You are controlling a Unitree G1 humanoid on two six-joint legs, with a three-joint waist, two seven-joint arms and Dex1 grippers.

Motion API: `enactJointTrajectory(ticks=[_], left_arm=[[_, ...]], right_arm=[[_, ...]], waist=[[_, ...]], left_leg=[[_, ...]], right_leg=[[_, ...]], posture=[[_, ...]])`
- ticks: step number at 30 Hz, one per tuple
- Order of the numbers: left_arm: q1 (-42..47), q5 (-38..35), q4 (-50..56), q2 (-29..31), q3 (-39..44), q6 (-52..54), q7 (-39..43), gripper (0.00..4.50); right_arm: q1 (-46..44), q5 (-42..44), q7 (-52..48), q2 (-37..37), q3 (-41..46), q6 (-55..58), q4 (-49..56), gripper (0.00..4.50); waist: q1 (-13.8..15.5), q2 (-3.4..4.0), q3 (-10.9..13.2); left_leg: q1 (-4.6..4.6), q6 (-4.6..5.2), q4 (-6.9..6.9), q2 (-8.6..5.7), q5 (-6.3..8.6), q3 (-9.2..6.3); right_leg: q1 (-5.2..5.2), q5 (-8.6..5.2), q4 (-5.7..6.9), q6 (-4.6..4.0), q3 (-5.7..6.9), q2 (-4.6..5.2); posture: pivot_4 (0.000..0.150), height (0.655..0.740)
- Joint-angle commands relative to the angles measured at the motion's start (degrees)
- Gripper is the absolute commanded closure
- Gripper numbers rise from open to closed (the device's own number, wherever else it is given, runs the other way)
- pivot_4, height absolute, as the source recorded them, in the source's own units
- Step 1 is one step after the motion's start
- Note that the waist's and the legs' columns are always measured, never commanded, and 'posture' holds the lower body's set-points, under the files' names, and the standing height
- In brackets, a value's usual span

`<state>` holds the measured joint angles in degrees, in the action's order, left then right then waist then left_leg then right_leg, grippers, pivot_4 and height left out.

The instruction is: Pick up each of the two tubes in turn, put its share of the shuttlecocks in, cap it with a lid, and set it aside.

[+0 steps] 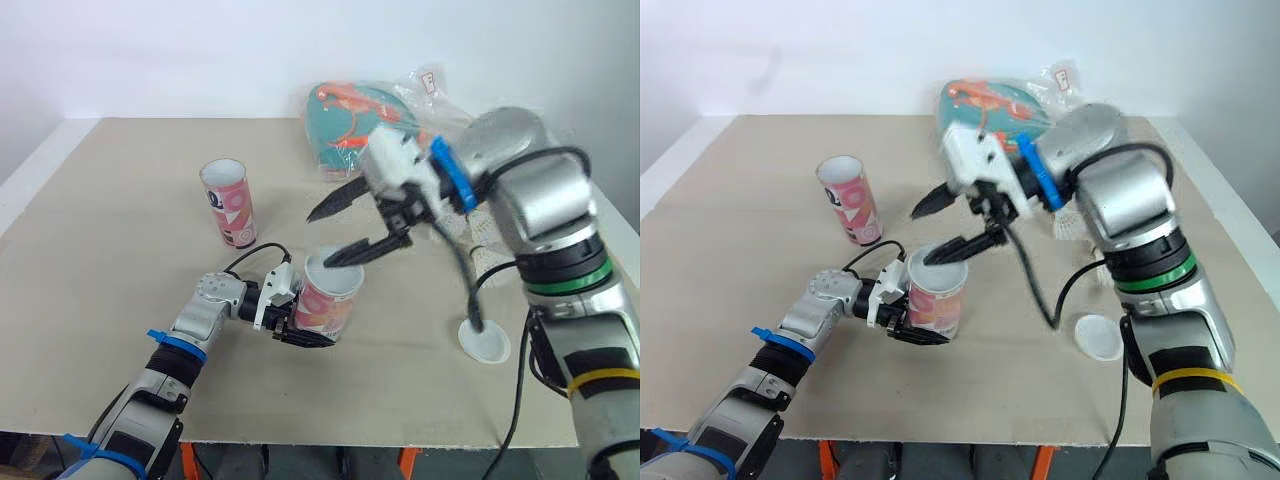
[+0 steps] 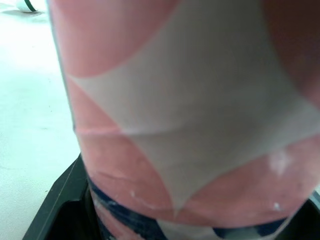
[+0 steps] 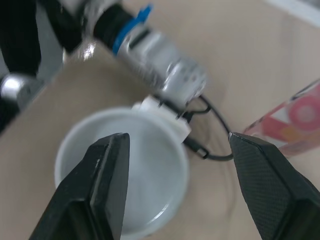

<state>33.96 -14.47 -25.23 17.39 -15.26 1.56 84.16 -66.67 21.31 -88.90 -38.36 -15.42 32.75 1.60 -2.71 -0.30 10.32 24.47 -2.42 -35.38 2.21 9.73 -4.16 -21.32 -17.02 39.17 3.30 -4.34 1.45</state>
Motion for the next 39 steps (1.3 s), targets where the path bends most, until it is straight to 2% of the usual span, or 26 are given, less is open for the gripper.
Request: enactJointTrajectory(ticks=[1,2,3,6,17,22,28,31,32,33,35,36,37,39], left_arm=[[-0.6,0.8,-0.2,0.8,-0.7,0.2,0.3,1.46],[-0.6,0.8,-0.3,0.8,-0.7,0.2,0.3,1.46],[-0.5,0.9,-0.5,0.8,-0.7,0.1,0.4,1.46],[-0.6,0.9,-0.2,0.9,-0.6,0.1,0.3,1.46],[-1.6,0.6,1.1,1.6,-0.4,0.6,-0.1,1.46],[-1.7,-2.0,3.0,0.7,1.3,3.3,-1.5,1.46],[-2.4,-1.8,3.8,1.2,1.3,3.2,-2.1,1.46],[-3.1,-1.1,3.7,1.2,0.9,1.8,-2.3,1.46],[-3.2,-1.1,3.7,1.1,0.8,1.5,-2.5,1.46],[-3.3,-1.0,3.5,0.9,0.8,1.0,-2.6,1.46],[-3.2,-0.9,3.0,0.4,0.8,-0.1,-2.9,1.46],[-3.2,-0.9,2.8,0.3,0.8,-0.3,-3.0,1.46],[-3.0,-0.8,2.5,0.0,0.8,-1.0,-3.2,1.46],[-2.6,-0.4,1.6,-0.7,0.9,-2.6,-3.6,0.63]], right_arm=[[0.9,1.5,-2.8,-1.7,0.2,0.4,2.5,2.50],[1.8,1.3,-2.9,-1.9,-0.8,0.0,3.2,2.78],[2.3,1.1,-3.0,-2.0,-1.5,-0.2,3.6,3.37],[3.4,-0.2,-3.0,-1.8,-3.8,-1.9,3.6,4.44],[4.5,-5.9,-3.6,-1.8,-14.4,-8.5,3.0,4.44],[5.0,-16.4,-1.2,0.7,-19.5,-18.3,-4.2,4.44],[2.1,-3.6,-2.9,3.6,-7.6,-7.6,-4.9,4.44],[0.3,2.8,-3.1,2.3,-1.2,-0.9,-5.4,3.82],[0.3,3.9,-3.2,1.3,0.0,-0.2,-5.2,3.34],[0.7,4.7,-3.2,-0.2,1.2,0.6,-4.6,3.34],[1.6,6.3,-3.4,-2.6,3.3,2.2,-3.1,2.64],[2.2,7.4,-3.1,-3.7,4.4,3.2,-2.2,2.07],[3.2,8.9,-2.7,-5.2,6.0,4.3,-0.9,1.72],[5.7,11.0,-1.6,-7.7,8.9,5.8,1.9,0.97]], waist=[[0.0,0.00,0.0],[0.0,0.00,0.0],[0.0,0.00,0.0],[0.0,0.01,0.0],[-0.1,0.00,0.0],[-0.2,0.00,-0.2],[-0.2,-0.09,-0.2],[0.0,-0.01,-0.1],[0.0,-0.01,-0.1],[0.0,-0.01,-0.1],[0.2,-0.01,-0.1],[0.2,-0.01,-0.1],[0.2,-0.01,-0.1],[0.3,-0.01,-0.1]], left_leg=[[0.00,0.01,0.00,0.00,0.01,0.00],[0.00,0.01,0.00,0.00,0.01,0.00],[-0.01,0.01,0.00,0.00,0.01,0.01],[0.00,0.01,0.00,0.01,0.01,0.01],[0.00,0.01,0.01,0.05,0.01,0.01],[-0.15,0.00,0.02,0.20,0.01,0.06],[-0.29,-0.03,0.01,0.52,-0.04,0.10],[-0.18,-0.05,0.02,0.58,-0.06,0.10],[-0.10,-0.05,0.02,0.56,-0.06,0.09],[-0.09,-0.05,0.03,0.56,-0.06,0.09],[-0.03,-0.05,0.03,0.53,-0.03,0.10],[0.04,-0.04,0.03,0.50,-0.01,0.10],[0.11,-0.03,0.04,0.47,0.01,0.10],[0.11,-0.02,0.06,0.46,0.02,0.10]], right_leg=[[0.00,0.00,0.00,0.00,0.00,0.00],[-0.01,-0.01,0.00,0.00,0.00,0.00],[-0.01,-0.01,0.00,0.00,0.00,-0.01],[-0.03,0.00,0.00,0.00,-0.01,-0.03],[-0.05,-0.02,0.00,0.02,-0.01,-0.06],[0.04,-0.11,0.00,0.17,-0.01,-0.18],[0.08,-0.05,0.01,0.05,-0.03,-0.51],[-0.05,0.13,0.01,-0.26,-0.09,-0.58],[-0.10,0.17,0.01,-0.33,-0.10,-0.58],[-0.11,0.17,0.01,-0.33,-0.10,-0.58],[-0.12,0.15,-0.01,-0.31,-0.10,-0.55],[-0.17,0.13,-0.05,-0.27,-0.09,-0.52],[-0.23,0.11,-0.09,-0.26,-0.08,-0.49],[-0.24,0.09,-0.11,-0.25,-0.09,-0.48]], posture=[[0.150,0.7400],[0.150,0.7400],[0.150,0.7400],[0.150,0.7400],[0.150,0.7400],[0.150,0.7400],[0.150,0.7400],[0.150,0.7400],[0.150,0.7400],[0.150,0.7400],[0.150,0.7400],[0.150,0.7400],[0.150,0.7400],[0.150,0.7400]])
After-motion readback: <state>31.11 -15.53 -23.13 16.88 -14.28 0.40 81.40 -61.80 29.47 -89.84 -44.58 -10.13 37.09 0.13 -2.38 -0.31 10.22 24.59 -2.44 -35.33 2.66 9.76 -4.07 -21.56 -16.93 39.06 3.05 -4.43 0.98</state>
